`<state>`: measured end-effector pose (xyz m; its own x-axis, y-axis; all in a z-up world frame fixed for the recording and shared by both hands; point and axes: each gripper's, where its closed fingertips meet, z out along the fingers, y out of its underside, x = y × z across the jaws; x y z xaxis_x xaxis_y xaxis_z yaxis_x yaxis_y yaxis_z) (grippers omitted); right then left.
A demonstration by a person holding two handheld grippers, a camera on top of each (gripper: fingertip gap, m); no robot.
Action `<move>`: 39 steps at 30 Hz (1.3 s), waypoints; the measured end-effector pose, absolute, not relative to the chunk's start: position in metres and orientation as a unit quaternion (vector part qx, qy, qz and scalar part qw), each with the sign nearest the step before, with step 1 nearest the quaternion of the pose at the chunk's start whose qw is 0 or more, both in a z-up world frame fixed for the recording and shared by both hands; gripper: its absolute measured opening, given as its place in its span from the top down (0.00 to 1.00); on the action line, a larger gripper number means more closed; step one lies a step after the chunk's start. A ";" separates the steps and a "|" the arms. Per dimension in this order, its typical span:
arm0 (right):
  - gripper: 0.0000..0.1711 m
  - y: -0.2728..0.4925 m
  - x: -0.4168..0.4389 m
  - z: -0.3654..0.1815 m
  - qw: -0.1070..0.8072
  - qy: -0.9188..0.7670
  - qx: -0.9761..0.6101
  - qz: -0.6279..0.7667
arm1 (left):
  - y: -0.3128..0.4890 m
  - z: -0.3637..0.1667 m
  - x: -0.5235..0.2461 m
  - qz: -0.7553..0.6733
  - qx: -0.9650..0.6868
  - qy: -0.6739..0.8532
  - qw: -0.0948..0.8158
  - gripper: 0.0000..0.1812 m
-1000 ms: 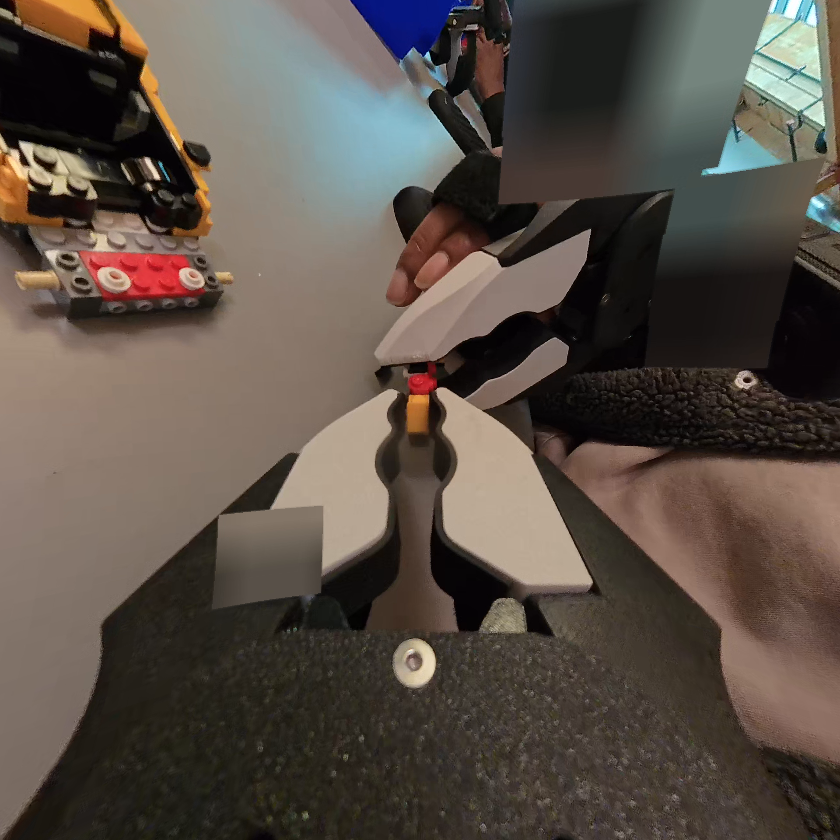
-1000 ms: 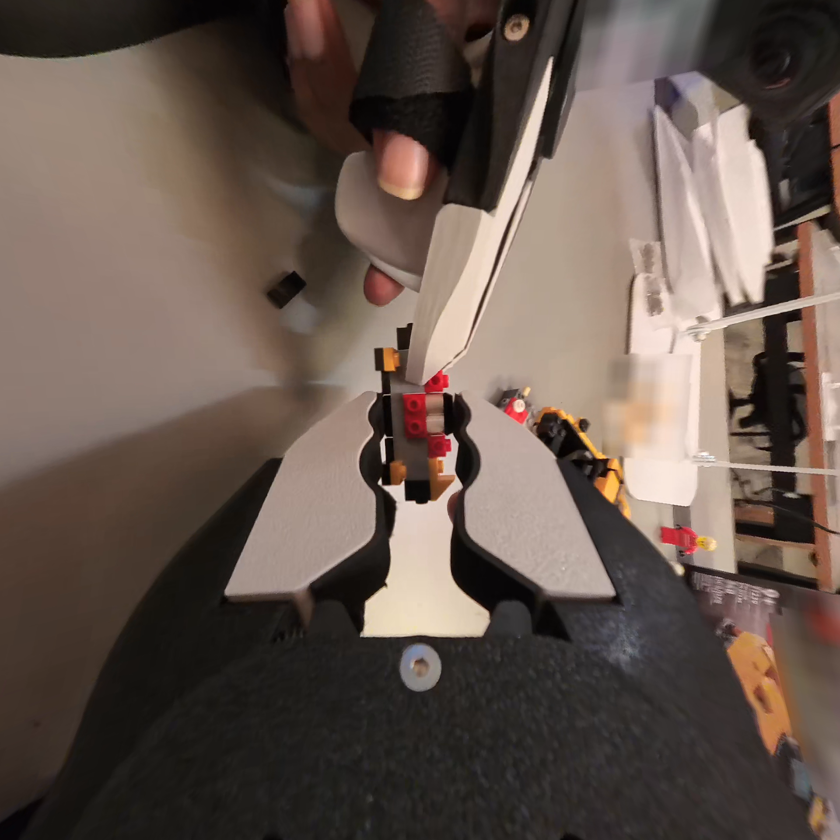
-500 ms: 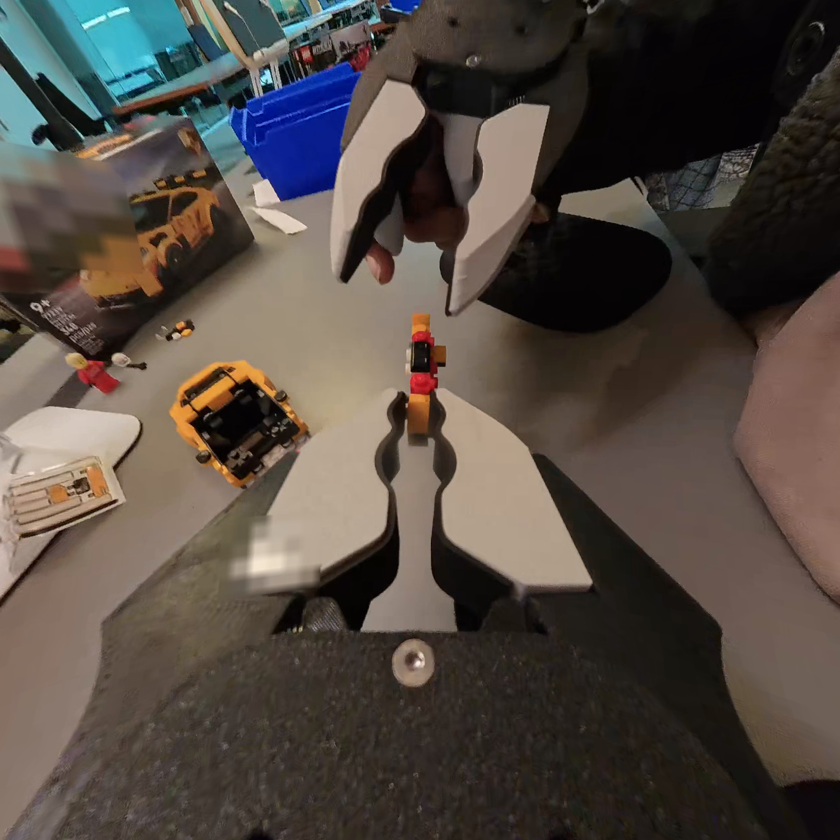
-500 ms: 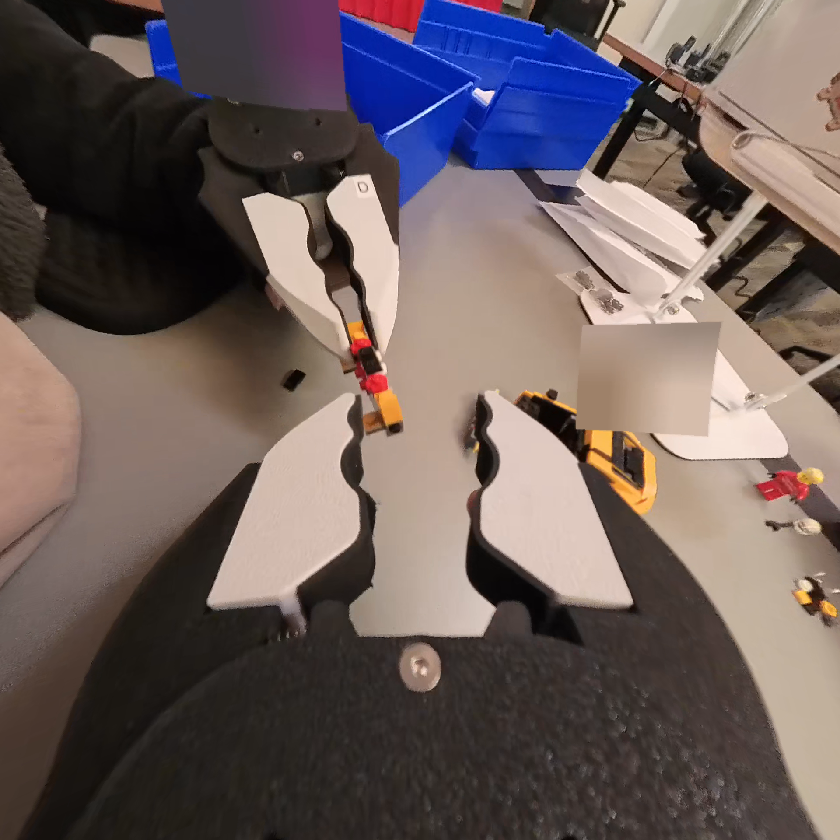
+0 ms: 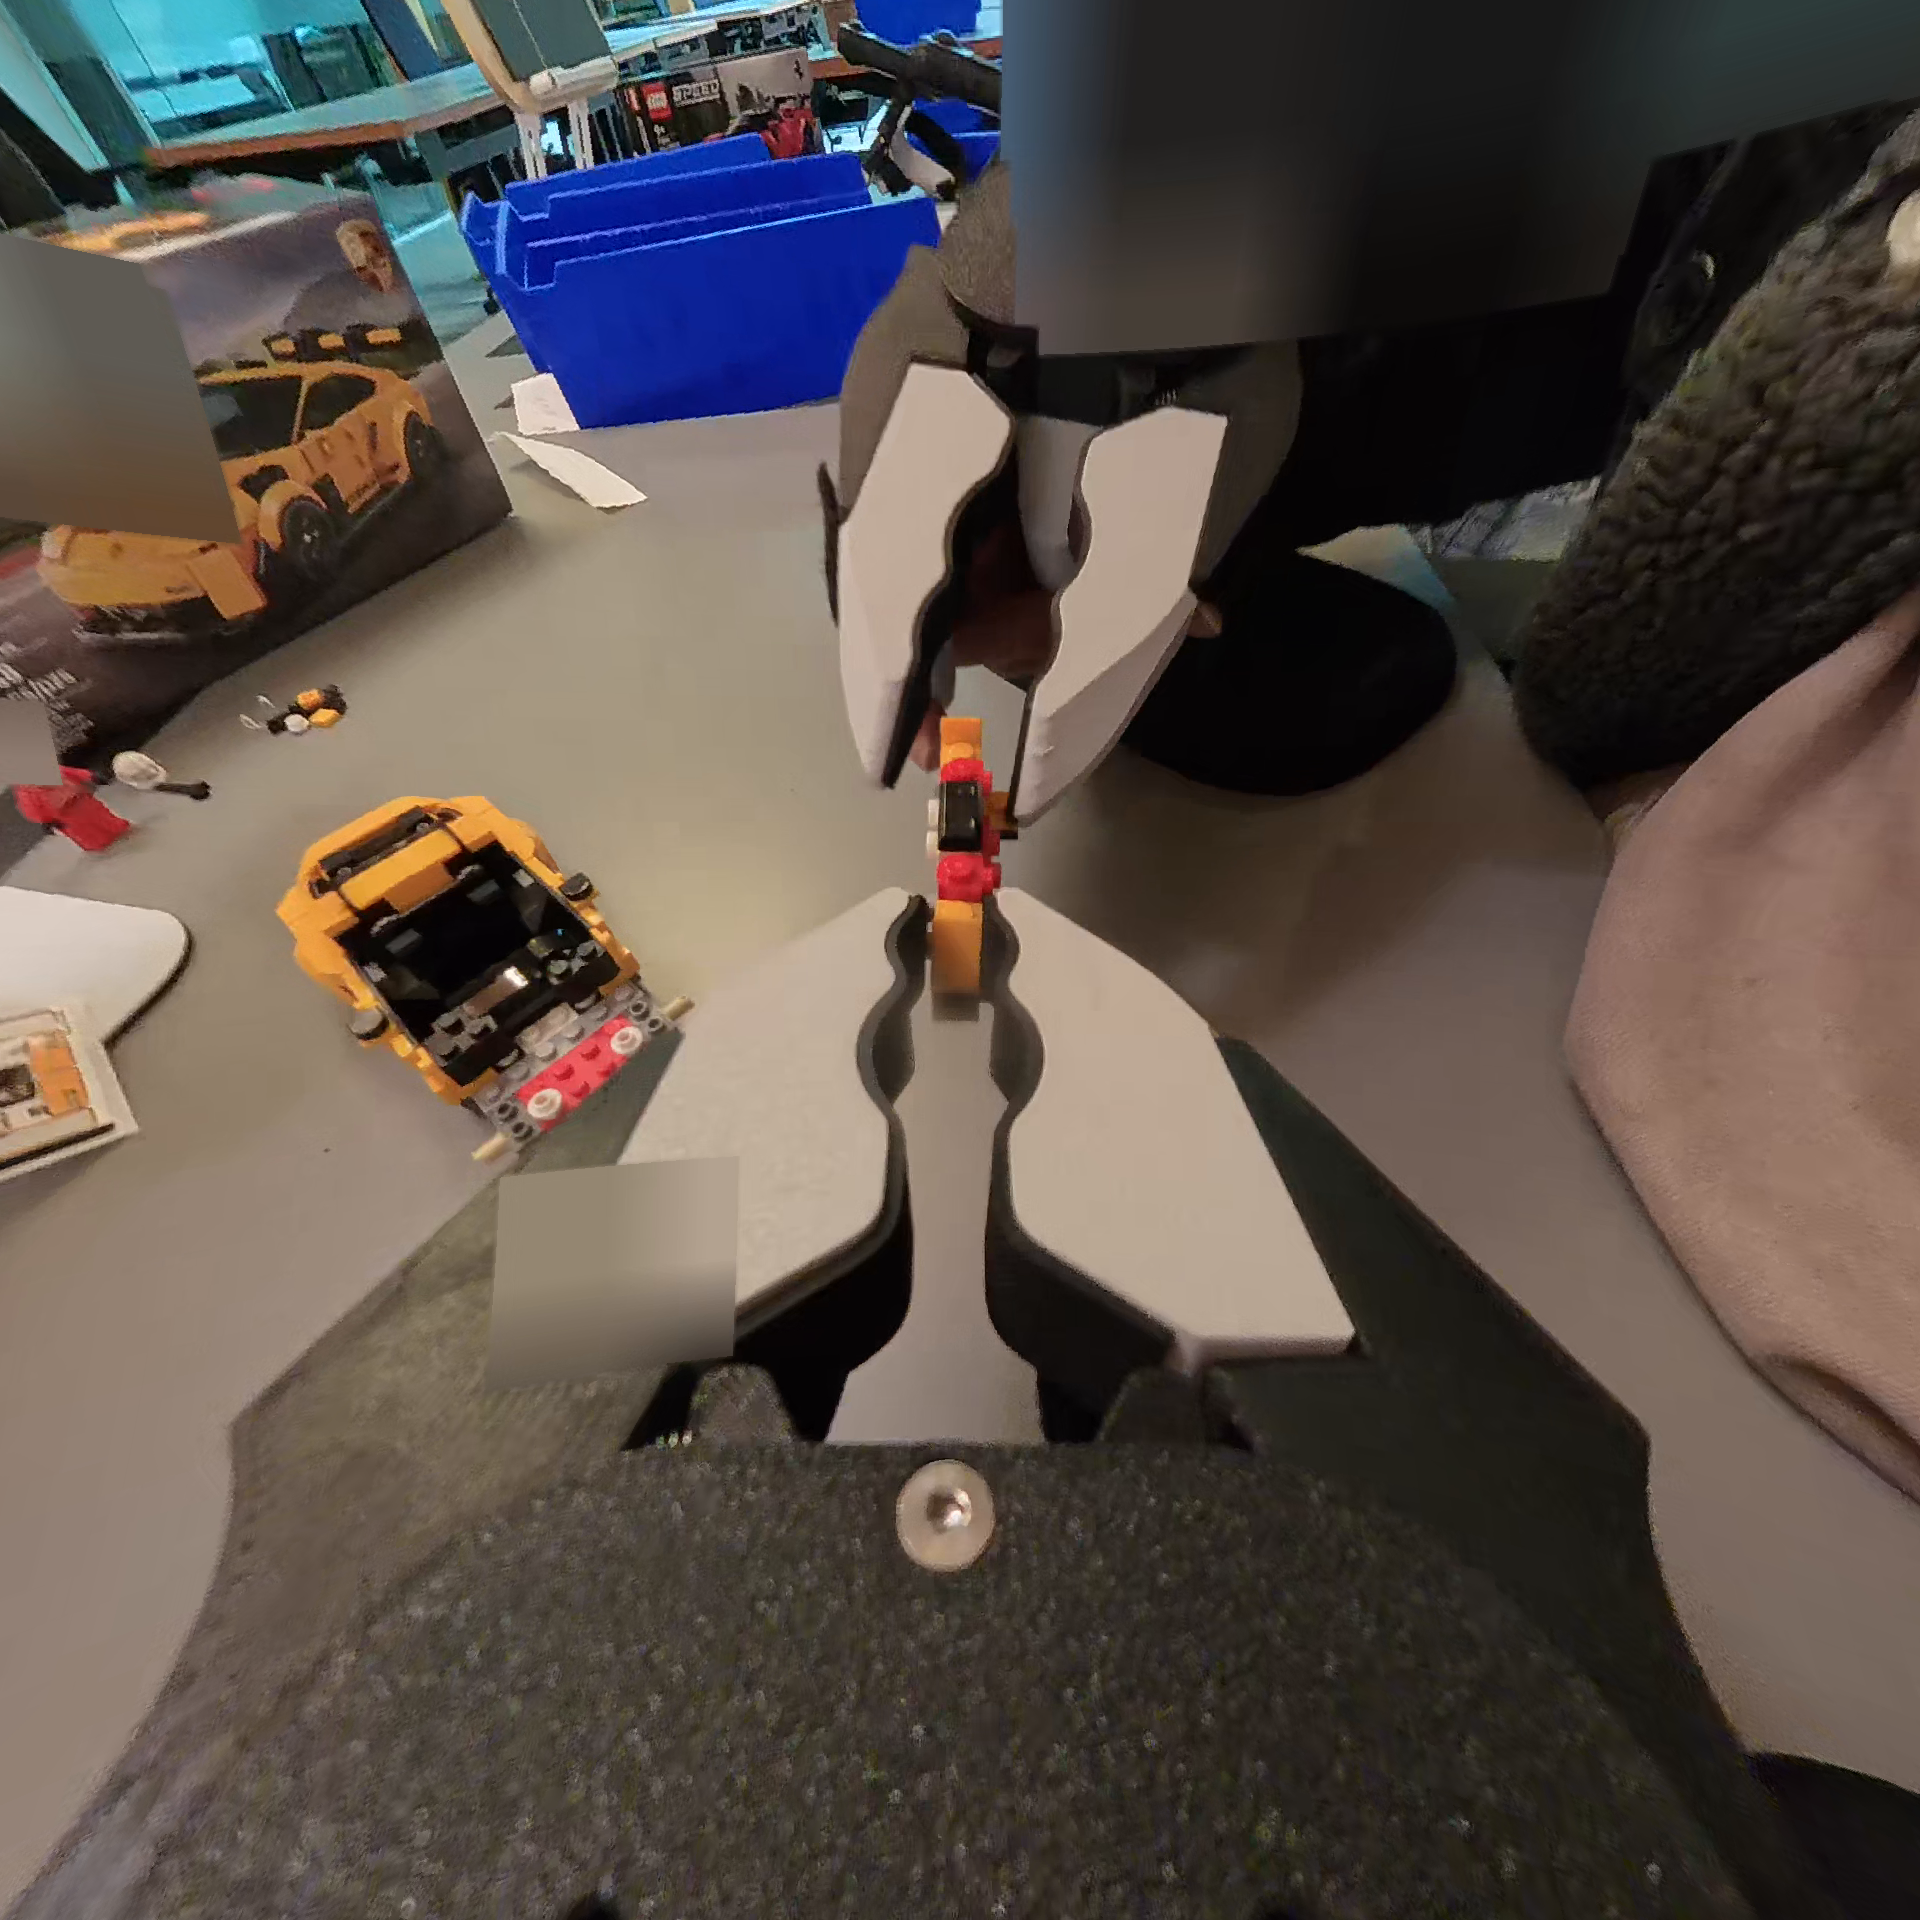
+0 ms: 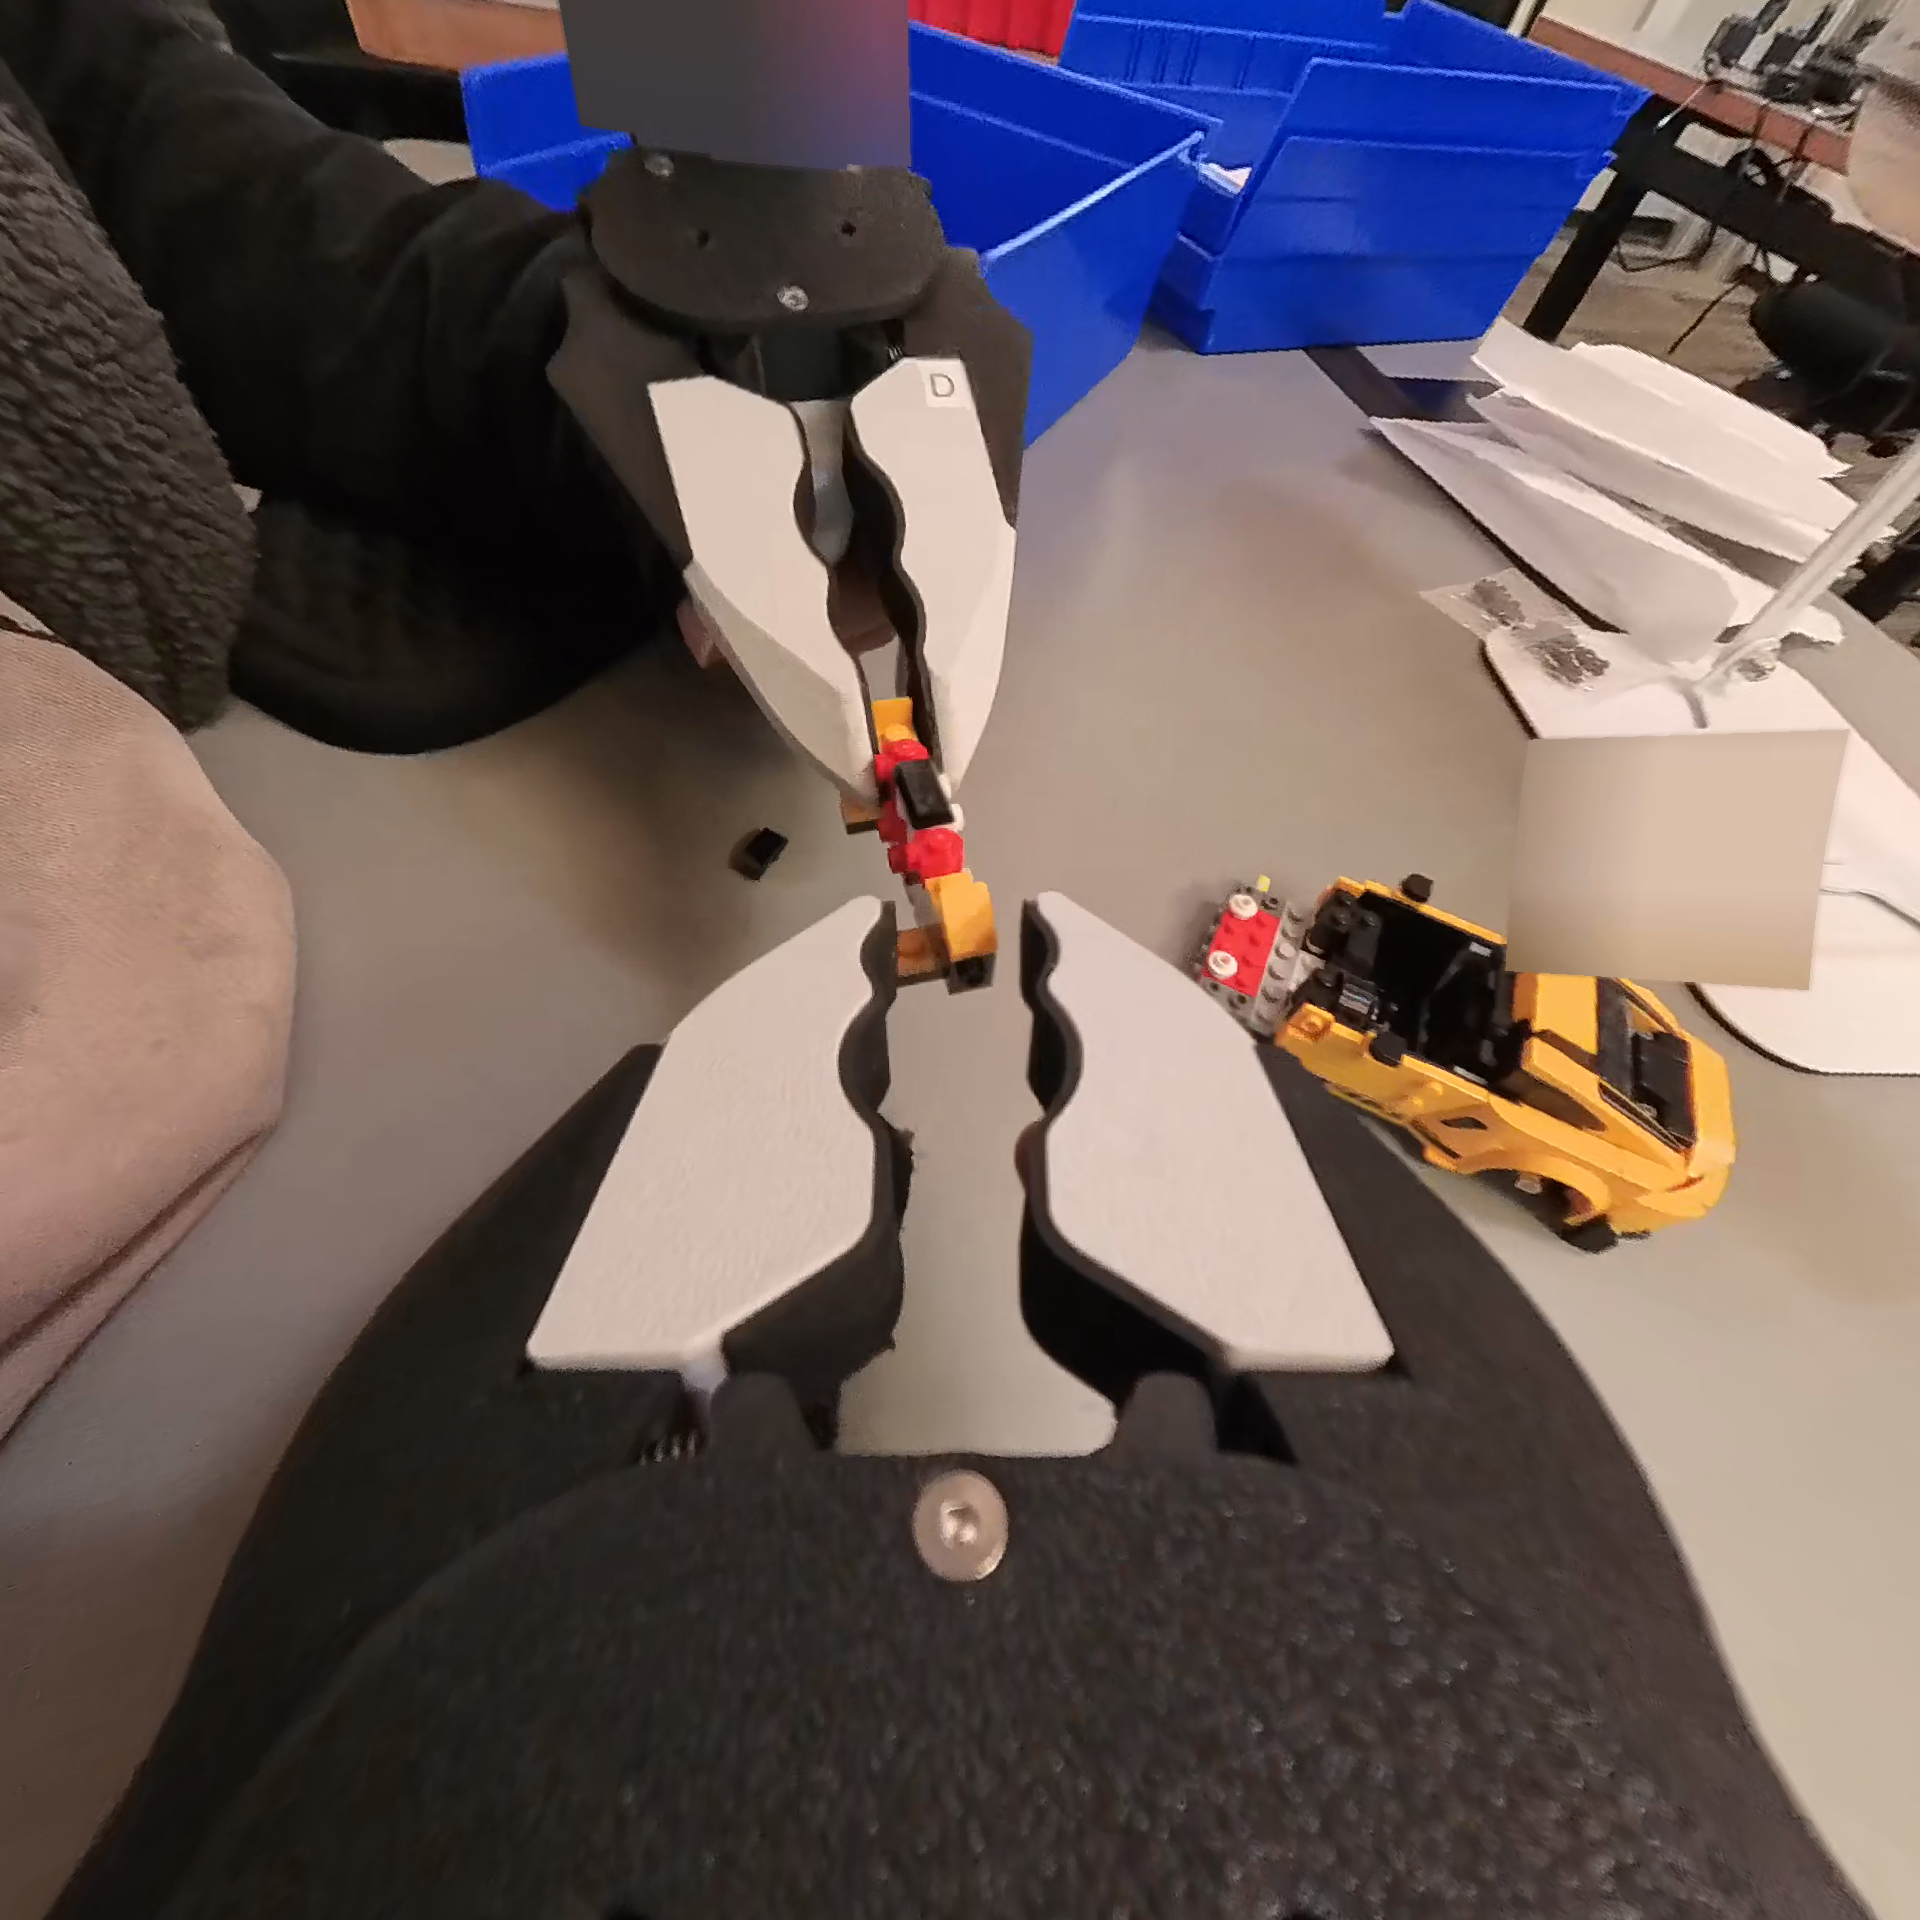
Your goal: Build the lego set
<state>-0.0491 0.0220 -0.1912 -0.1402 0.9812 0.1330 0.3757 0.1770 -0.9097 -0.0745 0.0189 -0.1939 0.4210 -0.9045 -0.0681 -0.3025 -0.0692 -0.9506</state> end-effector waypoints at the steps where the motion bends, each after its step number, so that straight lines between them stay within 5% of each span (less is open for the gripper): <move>1: 0.90 0.021 -0.050 -0.190 0.398 -0.651 -0.518 0.387 | 0.019 -0.192 -0.075 -0.307 -0.672 0.442 0.509 0.95; 27: 0.94 0.019 -0.059 -0.183 0.369 -0.640 -0.496 0.456 | 0.013 -0.180 -0.075 -0.355 -0.659 0.426 0.508 0.95; 39: 0.94 0.043 -0.081 -0.236 0.300 -0.715 -0.529 0.346 | 0.033 -0.233 -0.106 -0.247 -0.729 0.461 0.442 0.90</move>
